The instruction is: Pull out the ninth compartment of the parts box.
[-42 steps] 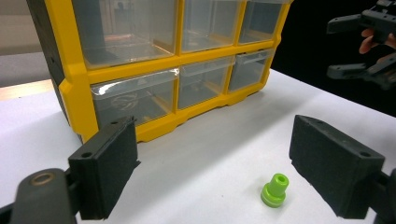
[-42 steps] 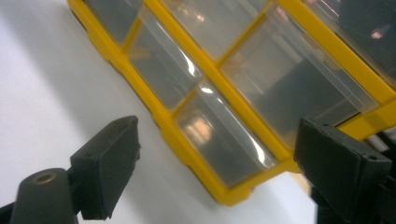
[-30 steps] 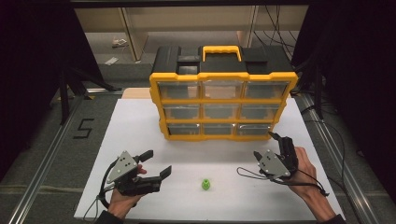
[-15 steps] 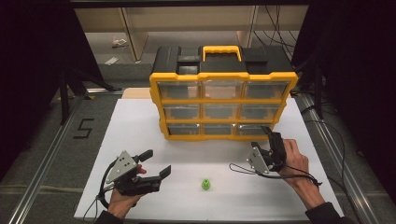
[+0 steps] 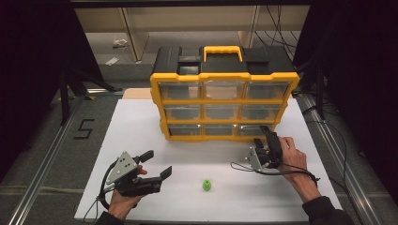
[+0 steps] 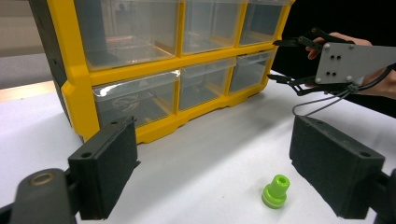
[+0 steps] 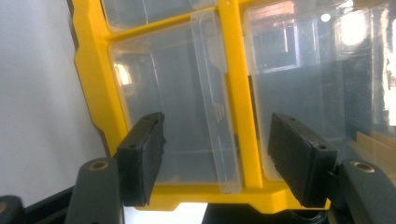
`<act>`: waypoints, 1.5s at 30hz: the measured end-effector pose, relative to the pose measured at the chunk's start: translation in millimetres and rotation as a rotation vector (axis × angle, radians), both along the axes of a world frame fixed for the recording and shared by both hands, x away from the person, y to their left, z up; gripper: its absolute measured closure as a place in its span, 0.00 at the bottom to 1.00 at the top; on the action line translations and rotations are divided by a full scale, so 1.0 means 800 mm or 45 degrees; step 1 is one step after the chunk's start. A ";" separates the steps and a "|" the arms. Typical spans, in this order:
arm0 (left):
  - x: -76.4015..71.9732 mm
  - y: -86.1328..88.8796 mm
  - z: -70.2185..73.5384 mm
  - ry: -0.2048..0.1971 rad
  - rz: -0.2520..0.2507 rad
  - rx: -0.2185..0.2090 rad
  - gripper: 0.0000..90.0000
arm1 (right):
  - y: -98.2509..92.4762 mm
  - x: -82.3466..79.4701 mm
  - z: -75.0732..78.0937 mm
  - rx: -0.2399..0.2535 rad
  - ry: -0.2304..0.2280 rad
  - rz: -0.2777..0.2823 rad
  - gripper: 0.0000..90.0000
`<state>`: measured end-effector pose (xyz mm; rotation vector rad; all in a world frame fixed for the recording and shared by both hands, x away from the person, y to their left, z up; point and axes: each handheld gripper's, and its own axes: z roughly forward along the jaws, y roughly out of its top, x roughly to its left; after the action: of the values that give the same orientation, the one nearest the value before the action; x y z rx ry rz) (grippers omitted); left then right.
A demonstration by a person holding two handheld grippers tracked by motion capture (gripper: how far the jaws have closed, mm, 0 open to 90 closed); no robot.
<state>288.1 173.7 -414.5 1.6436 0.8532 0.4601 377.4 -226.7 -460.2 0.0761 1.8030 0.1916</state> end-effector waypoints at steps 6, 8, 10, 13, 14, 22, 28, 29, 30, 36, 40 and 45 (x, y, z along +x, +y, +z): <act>0.000 0.000 0.000 0.000 0.000 -0.002 0.17 | 0.000 0.006 -0.006 -0.043 -0.039 -0.012 0.49; 0.000 0.000 0.000 0.000 -0.001 0.001 0.17 | 0.000 0.007 -0.008 -0.048 -0.055 -0.016 0.51; 0.000 0.000 0.000 0.000 -0.002 0.000 0.17 | 0.001 0.009 -0.008 -0.060 -0.070 -0.017 0.53; 0.000 0.000 0.000 0.001 -0.004 0.001 0.17 | 0.001 0.012 -0.010 -0.073 -0.081 -0.025 0.55; 0.000 0.000 0.000 0.001 -0.002 -0.002 0.17 | 0.001 0.012 -0.011 -0.077 -0.080 -0.023 0.55; 0.000 -0.001 -0.001 0.003 -0.009 0.000 0.17 | 0.003 0.013 -0.017 -0.110 -0.095 -0.030 0.61; 0.000 -0.002 -0.001 0.004 -0.009 0.002 0.17 | 0.003 0.017 -0.018 -0.123 -0.109 -0.022 0.65; 0.000 -0.002 -0.001 0.004 -0.009 0.001 0.17 | 0.004 0.017 -0.019 -0.123 -0.116 -0.029 0.66; 0.000 -0.001 -0.001 0.005 -0.008 0.001 0.17 | 0.005 0.018 -0.019 -0.132 -0.119 -0.018 0.66; 0.000 -0.002 -0.001 0.007 -0.010 0.002 0.17 | 0.008 0.020 -0.022 -0.148 -0.144 -0.012 0.71; 0.000 -0.002 -0.001 0.008 -0.011 0.004 0.17 | 0.007 0.020 -0.020 -0.153 -0.155 -0.022 0.73; 0.000 -0.002 -0.002 0.011 -0.012 0.001 0.17 | 0.006 0.021 -0.021 -0.160 -0.161 -0.021 0.74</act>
<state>288.4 171.8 -415.9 1.6508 0.8515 0.4467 394.3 -222.1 -476.7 -0.0105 1.6837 0.0692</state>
